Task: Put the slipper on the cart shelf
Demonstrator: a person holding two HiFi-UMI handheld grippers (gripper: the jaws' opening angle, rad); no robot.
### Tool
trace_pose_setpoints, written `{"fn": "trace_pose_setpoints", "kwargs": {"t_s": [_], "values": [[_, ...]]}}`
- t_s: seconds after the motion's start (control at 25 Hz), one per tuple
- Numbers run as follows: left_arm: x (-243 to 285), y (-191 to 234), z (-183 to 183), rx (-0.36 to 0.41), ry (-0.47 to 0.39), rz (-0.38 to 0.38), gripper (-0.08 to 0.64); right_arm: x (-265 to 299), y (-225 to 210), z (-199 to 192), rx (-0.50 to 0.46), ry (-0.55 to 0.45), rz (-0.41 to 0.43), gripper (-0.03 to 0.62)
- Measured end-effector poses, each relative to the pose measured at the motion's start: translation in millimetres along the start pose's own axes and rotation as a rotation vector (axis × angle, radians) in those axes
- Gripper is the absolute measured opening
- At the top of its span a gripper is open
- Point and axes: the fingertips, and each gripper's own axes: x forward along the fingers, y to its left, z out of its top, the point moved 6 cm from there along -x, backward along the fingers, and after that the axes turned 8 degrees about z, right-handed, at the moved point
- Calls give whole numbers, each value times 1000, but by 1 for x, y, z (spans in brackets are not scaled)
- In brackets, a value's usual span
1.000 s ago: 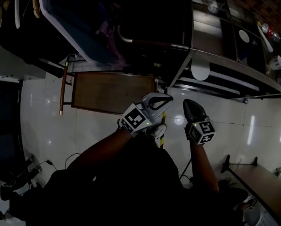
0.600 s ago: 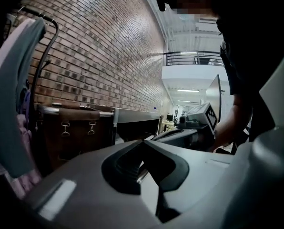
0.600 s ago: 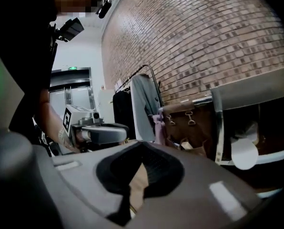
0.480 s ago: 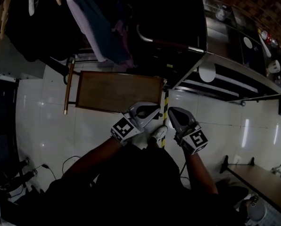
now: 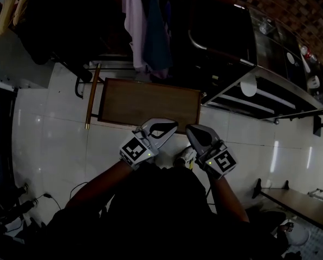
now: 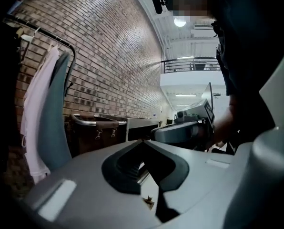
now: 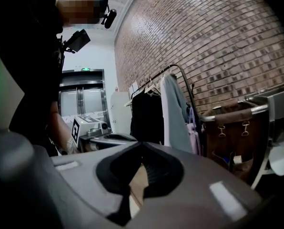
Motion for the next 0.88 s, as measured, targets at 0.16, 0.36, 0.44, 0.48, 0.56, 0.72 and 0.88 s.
{"fn": "trace_pose_setpoints", "kwargs": {"t_s": [0.16, 0.36, 0.44, 0.48, 0.56, 0.72, 0.88], "values": [[-37, 7, 4, 0, -15, -2, 5, 26, 30, 7, -22, -14, 7, 2], [-66, 5, 10, 5, -37, -1, 5, 40, 57, 15, -35, -28, 6, 2], [-73, 0, 15, -4, -44, 10, 5, 39, 65, 17, -48, -24, 14, 2], [-75, -3, 17, -12, -47, 18, 5, 38, 67, 18, -57, -21, 18, 2], [-77, -8, 22, -26, -54, 36, 5, 33, 70, 18, -72, -18, 19, 2], [-70, -19, 22, -6, -66, 59, 5, 17, 67, 19, -80, -19, 19, 0], [-62, -30, 22, -12, -71, 85, 5, 3, 66, 17, -66, -9, 32, 0]]}}
